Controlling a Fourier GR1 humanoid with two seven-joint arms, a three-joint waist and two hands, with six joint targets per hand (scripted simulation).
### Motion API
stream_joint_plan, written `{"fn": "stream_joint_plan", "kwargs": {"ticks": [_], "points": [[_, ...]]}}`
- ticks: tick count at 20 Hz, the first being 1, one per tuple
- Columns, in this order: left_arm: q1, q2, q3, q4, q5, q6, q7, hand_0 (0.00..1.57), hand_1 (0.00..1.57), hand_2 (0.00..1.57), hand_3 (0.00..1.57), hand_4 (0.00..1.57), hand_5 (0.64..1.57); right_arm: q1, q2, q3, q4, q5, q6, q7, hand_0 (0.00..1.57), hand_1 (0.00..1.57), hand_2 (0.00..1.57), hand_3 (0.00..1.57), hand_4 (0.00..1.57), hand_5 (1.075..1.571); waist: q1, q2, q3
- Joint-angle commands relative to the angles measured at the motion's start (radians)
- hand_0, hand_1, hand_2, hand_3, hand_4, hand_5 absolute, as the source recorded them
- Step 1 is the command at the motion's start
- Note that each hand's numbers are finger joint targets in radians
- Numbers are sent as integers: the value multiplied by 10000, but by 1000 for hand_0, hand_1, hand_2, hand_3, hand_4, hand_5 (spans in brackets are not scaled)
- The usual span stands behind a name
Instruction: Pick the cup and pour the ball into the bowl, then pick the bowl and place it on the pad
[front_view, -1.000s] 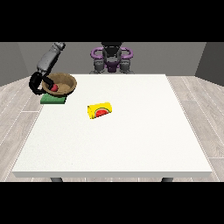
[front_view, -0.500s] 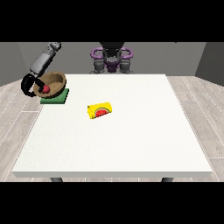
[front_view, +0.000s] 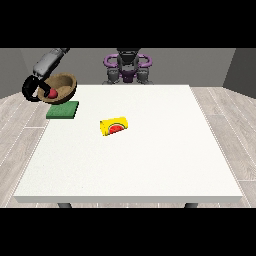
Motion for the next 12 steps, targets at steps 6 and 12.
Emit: {"fn": "stream_joint_plan", "kwargs": {"ticks": [6, 12], "points": [[-99, 40, 37, -574, 289, 156, 232, 0, 0, 0, 0, 0, 1525, 440, 806, -202, 715, -105, -382, -1021, 1571, 1571, 1571, 1130, 1117, 1568, 64, 442, 20], [14, 780, 496, -545, 615, -259, 396, 0, 0, 0, 0, 0, 1518, 345, -672, -1354, 1464, -826, -692, -237, 1534, 1534, 1521, 1280, 0, 1567, 180, 764, 23]]}}
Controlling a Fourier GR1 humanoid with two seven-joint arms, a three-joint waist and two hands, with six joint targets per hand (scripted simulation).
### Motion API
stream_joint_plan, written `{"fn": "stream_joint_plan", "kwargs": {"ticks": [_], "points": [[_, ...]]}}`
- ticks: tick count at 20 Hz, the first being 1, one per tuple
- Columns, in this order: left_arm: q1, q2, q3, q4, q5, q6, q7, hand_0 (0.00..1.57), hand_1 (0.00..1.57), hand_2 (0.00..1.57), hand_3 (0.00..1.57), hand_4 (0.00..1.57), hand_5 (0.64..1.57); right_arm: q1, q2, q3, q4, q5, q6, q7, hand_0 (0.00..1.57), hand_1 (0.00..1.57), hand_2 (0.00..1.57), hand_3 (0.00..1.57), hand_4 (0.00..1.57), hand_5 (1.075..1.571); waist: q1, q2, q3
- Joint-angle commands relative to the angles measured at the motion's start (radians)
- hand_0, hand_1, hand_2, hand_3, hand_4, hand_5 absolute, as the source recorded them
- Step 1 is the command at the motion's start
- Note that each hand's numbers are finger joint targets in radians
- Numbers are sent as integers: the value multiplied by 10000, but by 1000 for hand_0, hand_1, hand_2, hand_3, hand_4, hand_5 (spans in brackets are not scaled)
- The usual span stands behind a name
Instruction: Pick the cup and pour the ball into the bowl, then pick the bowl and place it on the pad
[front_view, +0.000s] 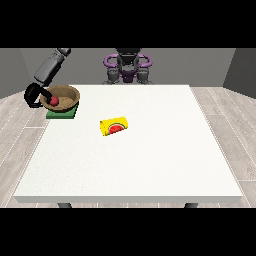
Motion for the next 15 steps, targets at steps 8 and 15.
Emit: {"fn": "stream_joint_plan", "kwargs": {"ticks": [8, 15], "points": [[12, 531, 422, -758, 683, -128, 407, 0, 0, 0, 0, 0, 1514, -591, -1295, -711, 725, -373, -191, 225, 685, 685, 559, 952, 0, 1531, 348, 706, 0], [597, -39, 165, -293, 324, -96, -265, 0, 0, 0, 0, 0, 1515, -1284, -2181, -867, 429, -778, 831, 1352, 134, 134, 280, 375, 0, 1467, 34, 122, -16]]}}
